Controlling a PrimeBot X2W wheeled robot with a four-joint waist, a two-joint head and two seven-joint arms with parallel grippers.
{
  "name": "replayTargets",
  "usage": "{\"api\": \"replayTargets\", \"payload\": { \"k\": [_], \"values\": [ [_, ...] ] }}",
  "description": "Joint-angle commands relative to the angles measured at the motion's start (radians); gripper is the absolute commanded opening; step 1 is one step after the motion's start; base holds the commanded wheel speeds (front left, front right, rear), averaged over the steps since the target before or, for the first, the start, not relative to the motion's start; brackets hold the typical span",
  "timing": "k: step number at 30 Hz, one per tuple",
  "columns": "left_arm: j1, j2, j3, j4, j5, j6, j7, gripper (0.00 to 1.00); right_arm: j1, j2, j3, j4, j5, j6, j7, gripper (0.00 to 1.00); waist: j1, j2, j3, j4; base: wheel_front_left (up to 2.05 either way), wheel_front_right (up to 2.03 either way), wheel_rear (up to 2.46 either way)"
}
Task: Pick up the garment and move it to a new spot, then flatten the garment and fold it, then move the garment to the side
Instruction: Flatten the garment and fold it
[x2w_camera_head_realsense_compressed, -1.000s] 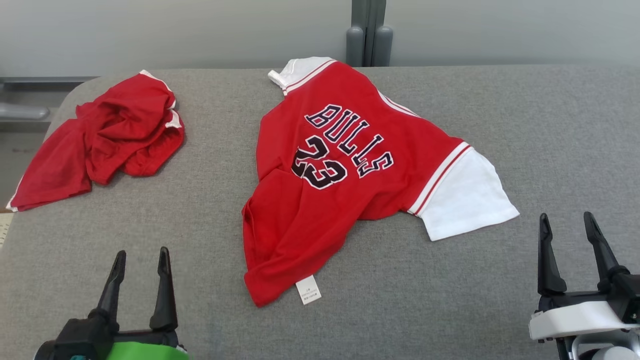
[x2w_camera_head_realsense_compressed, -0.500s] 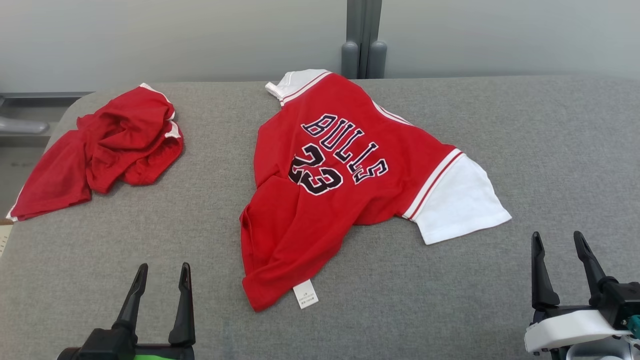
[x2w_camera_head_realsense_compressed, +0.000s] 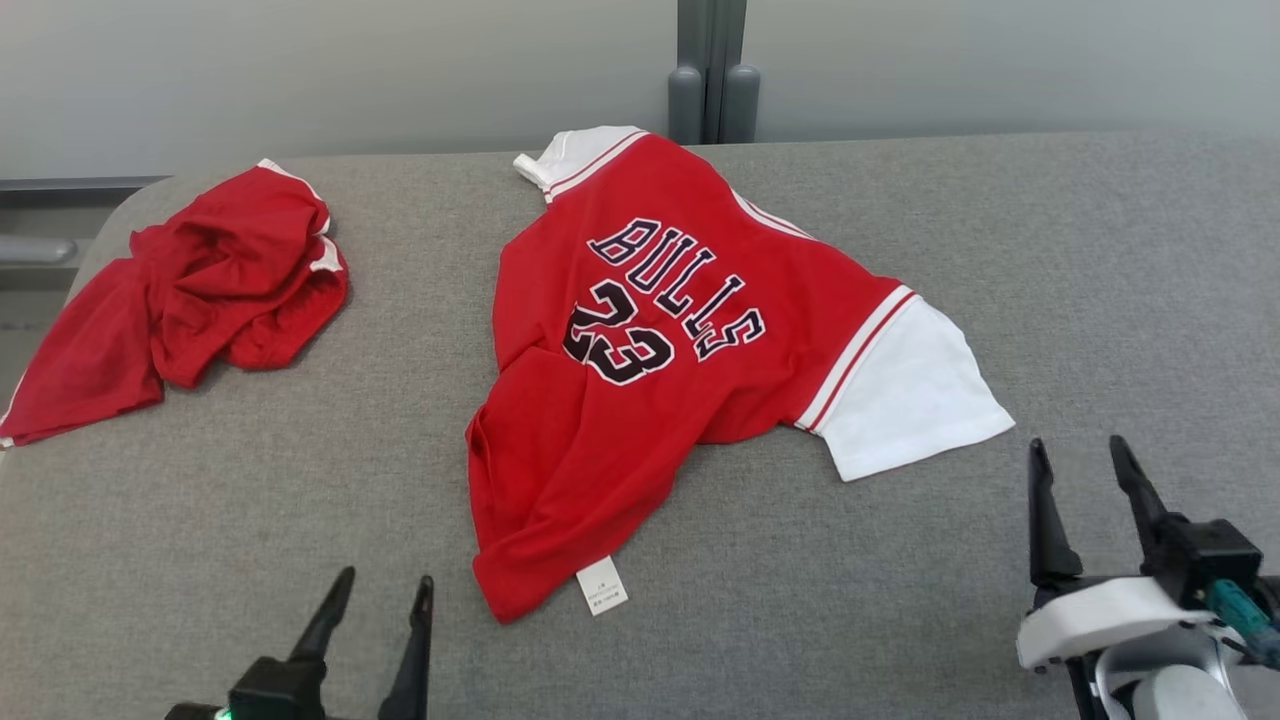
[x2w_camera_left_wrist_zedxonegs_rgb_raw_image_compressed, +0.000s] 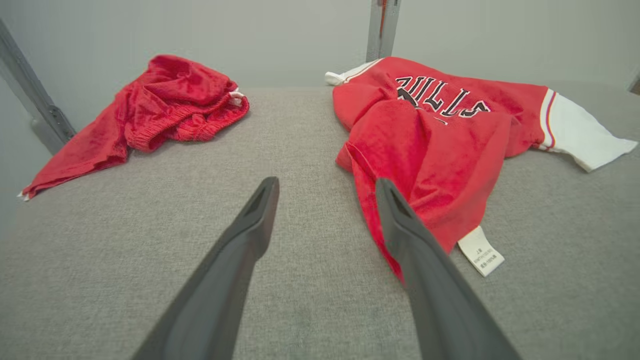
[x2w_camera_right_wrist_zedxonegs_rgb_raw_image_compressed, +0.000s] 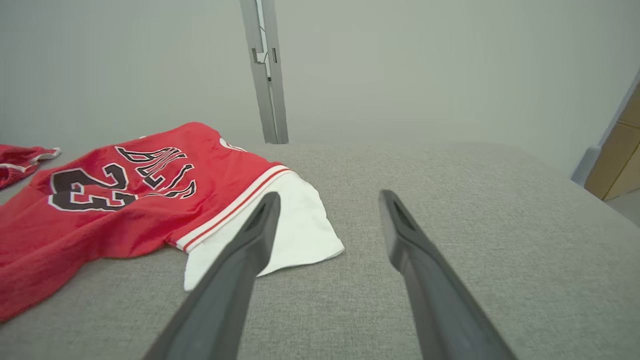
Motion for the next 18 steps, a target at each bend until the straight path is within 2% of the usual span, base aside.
{"api": "replayTargets", "payload": {
  "k": [1, 4, 8, 13, 18],
  "values": [
    [0.009, 0.023, -0.031, -0.005, -0.01, -0.002, 0.046, 1.0, -0.039, -0.01, 0.015, 0.026, -0.017, -0.002, 0.028, 1.0, 0.0, 0.0, 0.003, -0.002, 0.0, 0.0, 0.0],
    [0.009, 0.071, -0.132, -0.048, -0.053, -0.002, 0.185, 1.0, -0.117, -0.044, 0.057, 0.074, -0.034, -0.002, 0.158, 1.0, 0.0, 0.0, 0.019, -0.004, 0.0, 0.0, 0.0],
    [-0.025, 0.108, -0.217, -0.108, -0.11, -0.002, 0.303, 1.0, -0.222, -0.083, 0.075, 0.112, -0.03, -0.002, 0.34, 1.0, 0.0, 0.0, 0.053, 0.002, 0.0, 0.0, 0.0],
    [-0.094, 0.133, -0.304, -0.082, -0.148, -0.002, 0.355, 1.0, -0.339, -0.093, 0.063, 0.197, -0.028, -0.002, 0.489, 1.0, 0.0, 0.0, 0.112, 0.017, 0.0, 0.0, 0.0],
    [-0.155, 0.14, -0.351, -0.021, -0.17, -0.003, 0.345, 1.0, -0.418, -0.1, 0.038, 0.309, -0.052, -0.002, 0.527, 1.0, 0.0, 0.0, 0.154, 0.027, 0.0, 0.0, 0.0]
  ]
}}
